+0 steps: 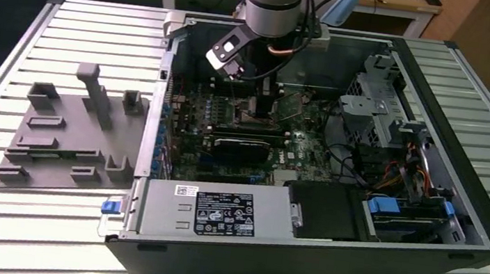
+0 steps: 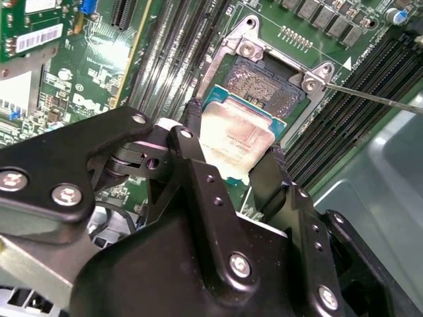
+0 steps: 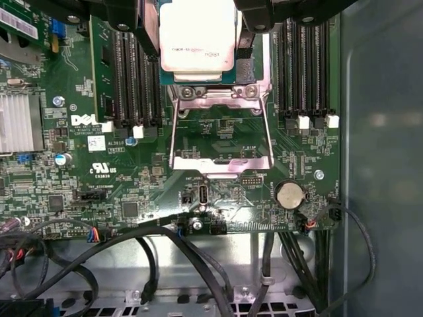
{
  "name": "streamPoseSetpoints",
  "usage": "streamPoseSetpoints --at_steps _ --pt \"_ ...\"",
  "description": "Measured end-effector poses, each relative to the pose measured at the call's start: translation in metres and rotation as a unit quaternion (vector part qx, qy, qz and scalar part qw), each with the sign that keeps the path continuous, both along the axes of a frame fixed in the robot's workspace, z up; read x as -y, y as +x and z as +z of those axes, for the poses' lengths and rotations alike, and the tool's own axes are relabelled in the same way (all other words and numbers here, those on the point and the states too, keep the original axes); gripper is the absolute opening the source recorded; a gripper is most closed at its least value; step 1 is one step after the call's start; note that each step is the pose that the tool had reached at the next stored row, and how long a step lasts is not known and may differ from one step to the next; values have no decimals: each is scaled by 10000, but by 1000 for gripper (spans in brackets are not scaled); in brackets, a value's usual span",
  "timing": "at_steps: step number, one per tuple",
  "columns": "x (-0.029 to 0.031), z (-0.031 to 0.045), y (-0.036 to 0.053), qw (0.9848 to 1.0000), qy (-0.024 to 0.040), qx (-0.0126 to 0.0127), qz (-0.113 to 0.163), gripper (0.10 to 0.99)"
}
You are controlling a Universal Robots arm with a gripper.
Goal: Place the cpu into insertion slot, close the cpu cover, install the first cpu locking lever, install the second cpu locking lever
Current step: 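Place the cpu into insertion slot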
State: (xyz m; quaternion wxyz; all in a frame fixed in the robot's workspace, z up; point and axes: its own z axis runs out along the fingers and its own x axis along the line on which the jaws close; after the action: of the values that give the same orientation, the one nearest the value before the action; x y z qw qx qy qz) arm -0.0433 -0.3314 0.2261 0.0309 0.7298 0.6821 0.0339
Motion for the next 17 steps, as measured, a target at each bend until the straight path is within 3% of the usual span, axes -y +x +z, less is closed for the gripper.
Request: streamPoseSetpoints --at_steps 12,17 --pt "-40 -77 -3 10000 0 1 0 537" --pt "-56 -106 -14 10000 0 13 8 537"
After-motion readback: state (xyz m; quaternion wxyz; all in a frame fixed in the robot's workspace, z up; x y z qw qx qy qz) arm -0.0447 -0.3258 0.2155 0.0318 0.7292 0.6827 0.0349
